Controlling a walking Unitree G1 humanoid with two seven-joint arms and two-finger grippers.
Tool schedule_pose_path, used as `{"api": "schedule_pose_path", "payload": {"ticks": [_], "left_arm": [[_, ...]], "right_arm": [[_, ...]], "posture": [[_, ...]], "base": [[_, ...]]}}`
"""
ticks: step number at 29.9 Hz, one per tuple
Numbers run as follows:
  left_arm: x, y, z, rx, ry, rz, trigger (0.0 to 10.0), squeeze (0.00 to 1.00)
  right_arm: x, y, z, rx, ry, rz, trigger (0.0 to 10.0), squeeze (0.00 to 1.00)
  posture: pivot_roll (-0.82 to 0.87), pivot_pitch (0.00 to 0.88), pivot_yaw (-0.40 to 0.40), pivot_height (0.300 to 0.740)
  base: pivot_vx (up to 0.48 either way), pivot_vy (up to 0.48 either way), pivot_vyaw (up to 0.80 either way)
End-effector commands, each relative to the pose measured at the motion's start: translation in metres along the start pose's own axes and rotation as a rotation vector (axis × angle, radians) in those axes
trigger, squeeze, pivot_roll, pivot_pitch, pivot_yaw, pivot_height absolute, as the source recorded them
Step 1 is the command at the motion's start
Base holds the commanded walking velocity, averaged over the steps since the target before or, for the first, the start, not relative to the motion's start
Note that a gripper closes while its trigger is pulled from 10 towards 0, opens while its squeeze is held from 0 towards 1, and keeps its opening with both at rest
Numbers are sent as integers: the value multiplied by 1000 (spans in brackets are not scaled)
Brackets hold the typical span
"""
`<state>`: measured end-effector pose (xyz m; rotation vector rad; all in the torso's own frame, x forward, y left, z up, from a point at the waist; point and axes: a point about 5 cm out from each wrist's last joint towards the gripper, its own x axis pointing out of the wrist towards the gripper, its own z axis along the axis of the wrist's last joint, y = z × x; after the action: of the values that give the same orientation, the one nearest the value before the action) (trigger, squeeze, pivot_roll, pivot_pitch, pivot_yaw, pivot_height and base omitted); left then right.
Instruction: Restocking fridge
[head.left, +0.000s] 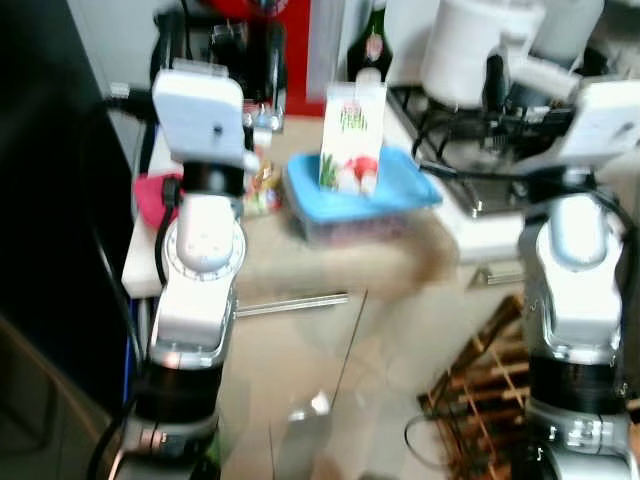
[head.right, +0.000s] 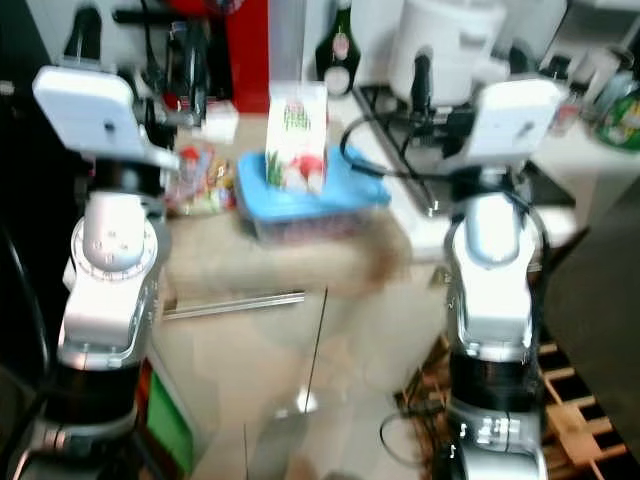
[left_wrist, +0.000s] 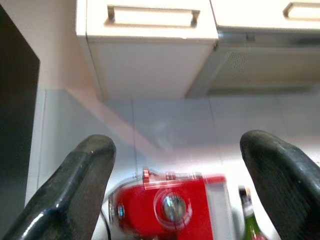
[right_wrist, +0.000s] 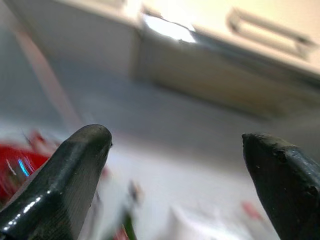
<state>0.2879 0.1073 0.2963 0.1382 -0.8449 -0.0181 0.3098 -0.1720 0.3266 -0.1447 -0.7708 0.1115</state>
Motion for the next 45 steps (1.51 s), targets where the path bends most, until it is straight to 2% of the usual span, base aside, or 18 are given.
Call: {"api": "schedule_pose_path", "payload": {"ticks": [1,2,3,5,6,10,13,16,18,20,27,31,37,42,43,45], "left_arm": [[0,4,-3,5,13,10,10000,0],[0,3,-4,-2,21,3,10000,0],[0,3,-4,-2,21,3,10000,0],[1,3,-6,-29,42,0,10000,0],[1,3,-7,-36,46,0,10000,0],[2,0,-14,-75,97,-28,10000,0],[3,1,-15,-79,100,-26,10000,0],[4,3,-15,-82,103,-17,10000,0],[4,5,-14,-82,98,-9,10000,0],[5,6,-13,-81,98,-6,10000,0],[4,7,-14,-80,102,-7,10000,0],[4,7,-16,-81,111,-8,10000,0],[6,3,-18,-96,118,-23,10000,0],[6,2,-17,-103,116,-24,10000,0],[6,2,-17,-103,116,-24,10000,0],[6,2,-17,-103,116,-25,10000,0]], "right_arm": [[4,4,-4,86,38,78,10000,0],[11,3,-4,154,75,153,10000,0],[11,3,-4,154,75,153,10000,0],[14,4,-13,228,163,245,10000,0],[14,4,-15,241,180,260,10000,0],[8,2,-47,281,402,400,10000,0],[7,-2,-61,333,494,429,10000,0],[6,-2,-64,367,522,451,10000,0],[5,2,-63,432,536,514,10000,0],[5,3,-62,456,543,557,10000,0],[10,-3,-65,438,557,584,10000,0],[8,-2,-70,442,584,602,10000,0],[0,1,-101,444,744,572,10000,0],[3,6,-105,438,742,575,10000,0],[5,6,-105,437,738,568,0,0],[5,6,-105,437,736,564,0,0]], "posture": [[-71,0,-44,740],[-71,0,-46,740],[-71,0,-46,740],[-67,0,-48,740],[-65,0,-50,740],[-53,0,-58,740],[-44,0,-64,740],[-36,0,-67,740],[-30,0,-72,740],[-27,0,-73,740],[-25,0,-75,740],[-28,0,-74,740],[-31,0,-75,740],[-28,0,-79,740],[-28,0,-79,740],[-28,0,-79,740]], "base": [[0,0,0],[0,0,0],[0,0,0],[0,0,0],[0,0,0],[0,0,0],[0,0,0],[0,0,0],[0,0,0],[0,0,0],[0,0,0],[0,0,0],[0,0,0],[0,0,0],[0,0,0],[0,0,0]]}}
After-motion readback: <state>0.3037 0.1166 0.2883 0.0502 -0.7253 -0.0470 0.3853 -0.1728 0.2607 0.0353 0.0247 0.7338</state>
